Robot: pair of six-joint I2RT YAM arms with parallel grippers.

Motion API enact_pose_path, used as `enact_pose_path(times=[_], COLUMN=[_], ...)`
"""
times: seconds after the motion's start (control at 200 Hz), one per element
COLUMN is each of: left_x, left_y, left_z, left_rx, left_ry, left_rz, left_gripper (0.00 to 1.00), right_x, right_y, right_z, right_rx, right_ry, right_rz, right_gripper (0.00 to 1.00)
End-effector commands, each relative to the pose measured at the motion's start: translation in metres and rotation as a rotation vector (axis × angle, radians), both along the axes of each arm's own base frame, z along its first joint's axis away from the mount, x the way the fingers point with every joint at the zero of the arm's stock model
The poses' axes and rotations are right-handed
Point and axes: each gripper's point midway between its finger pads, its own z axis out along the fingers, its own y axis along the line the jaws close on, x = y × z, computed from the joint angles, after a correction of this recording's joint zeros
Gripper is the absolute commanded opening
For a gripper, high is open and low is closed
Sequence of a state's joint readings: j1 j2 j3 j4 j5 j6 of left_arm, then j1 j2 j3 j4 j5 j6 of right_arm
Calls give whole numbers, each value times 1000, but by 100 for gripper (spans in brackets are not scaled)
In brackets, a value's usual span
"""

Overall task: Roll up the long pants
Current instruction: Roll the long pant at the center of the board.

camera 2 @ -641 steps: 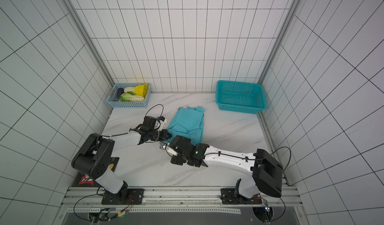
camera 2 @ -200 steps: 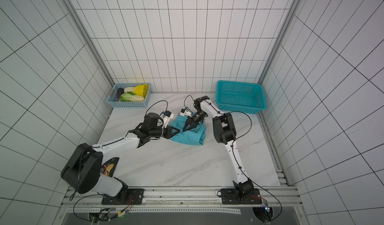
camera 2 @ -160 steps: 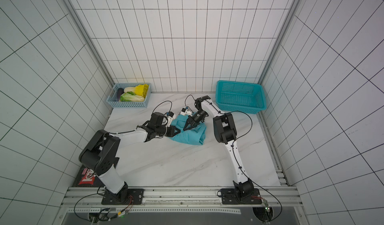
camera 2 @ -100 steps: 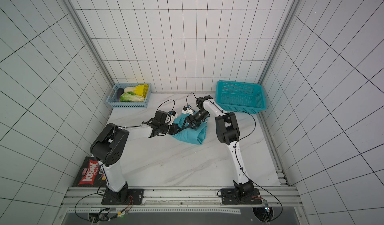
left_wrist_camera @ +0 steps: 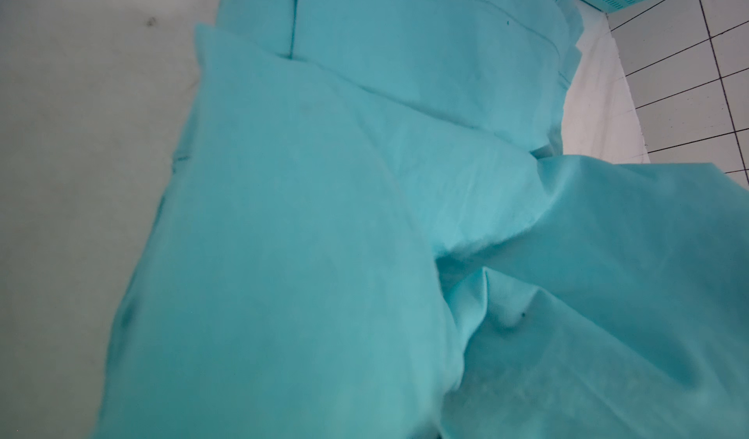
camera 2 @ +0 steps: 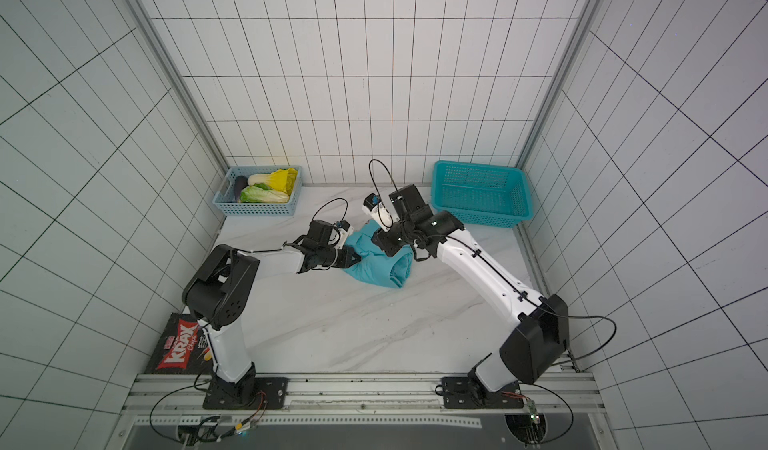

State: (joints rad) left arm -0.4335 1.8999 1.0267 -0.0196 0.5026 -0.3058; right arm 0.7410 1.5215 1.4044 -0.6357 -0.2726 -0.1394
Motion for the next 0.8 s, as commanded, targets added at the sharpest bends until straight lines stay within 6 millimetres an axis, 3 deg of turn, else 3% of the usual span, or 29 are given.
enact_pose_path(times=[0.0, 0.13, 0.23, 0.4, 0.51, 0.55, 0.61, 0.7, 0.755, 0.795], left_x=[4, 5, 7, 11, 12, 13, 12, 11, 11, 11], left_y=[14, 16, 20, 24, 22, 22, 21, 20, 20, 20], left_z=[-21, -18, -15, -12, -11, -10, -9, -6, -4, -2], left_rx=[55, 46, 39, 10, -3, -6, -11, -15, -16, -16], left_ry=[42, 45, 49, 65, 74, 74, 79, 83, 83, 81], left_rz=[36, 41, 51, 65, 62, 60, 59, 53, 49, 48], left_gripper=[0, 0, 0, 0, 0, 0, 0, 0, 0, 0], right_x=[16, 26, 40, 40, 41, 42, 46, 43, 38, 33], right_y=[6, 0, -24, -67, -83, -82, -77, -54, -41, -34], right_z=[-55, -105, -138, -190, -211, -207, -185, -126, -92, -73], right_rx=[-17, -100, -145, -319, -406, -403, -404, -435, -443, -445], right_ry=[122, 247, 297, 312, 296, 286, 204, -17, -156, -245], right_rz=[-74, -113, -184, -247, -267, -268, -272, -236, -228, -225], right_gripper=[0, 0, 0, 0, 0, 3, 13, 19, 37, 44])
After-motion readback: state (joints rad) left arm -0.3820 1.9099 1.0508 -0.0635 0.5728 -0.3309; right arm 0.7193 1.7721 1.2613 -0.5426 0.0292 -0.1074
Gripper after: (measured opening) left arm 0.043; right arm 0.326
